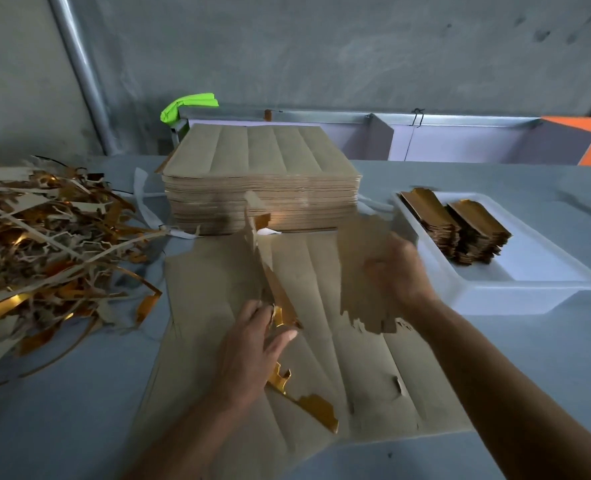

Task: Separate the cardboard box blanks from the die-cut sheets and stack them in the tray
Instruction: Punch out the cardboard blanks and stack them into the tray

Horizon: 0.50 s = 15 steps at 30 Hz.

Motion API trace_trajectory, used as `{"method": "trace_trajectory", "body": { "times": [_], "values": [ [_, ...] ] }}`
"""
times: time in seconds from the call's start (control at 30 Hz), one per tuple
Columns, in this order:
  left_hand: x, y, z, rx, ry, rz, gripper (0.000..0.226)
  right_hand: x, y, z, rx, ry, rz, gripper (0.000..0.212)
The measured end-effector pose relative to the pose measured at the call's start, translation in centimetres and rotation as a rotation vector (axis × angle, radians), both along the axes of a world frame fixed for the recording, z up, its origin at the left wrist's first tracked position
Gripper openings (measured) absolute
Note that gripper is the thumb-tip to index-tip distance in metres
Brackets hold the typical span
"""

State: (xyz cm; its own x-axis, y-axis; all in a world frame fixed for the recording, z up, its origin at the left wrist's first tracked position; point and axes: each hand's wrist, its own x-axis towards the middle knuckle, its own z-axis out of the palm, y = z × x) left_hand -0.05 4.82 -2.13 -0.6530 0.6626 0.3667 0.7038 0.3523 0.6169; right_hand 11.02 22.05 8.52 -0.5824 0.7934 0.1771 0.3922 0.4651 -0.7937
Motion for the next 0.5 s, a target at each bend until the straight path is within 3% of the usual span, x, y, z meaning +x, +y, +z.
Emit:
{"method": "trace_trajectory", "body": {
  "times": [0.2, 0.37, 0.5],
  "values": [
    [0.1, 1.5, 0.8, 0.121, -0.150, -0.047, 0.016, -6.1, -1.7, -1.7, 0.093, -0.296, 0.183, 0.026],
    [0.2, 1.8, 1.1, 0.098, 0.012, -0.155, 0.013, -7.6, -2.7, -3.4, -0.060, -0.317, 0.267, 0.023],
    [-0.4, 1.7, 1.3, 0.079, 0.070, -0.178, 0.018, -7.5, -2.4, -3.3, -0.036, -0.323, 0.304, 0.024]
  ]
}}
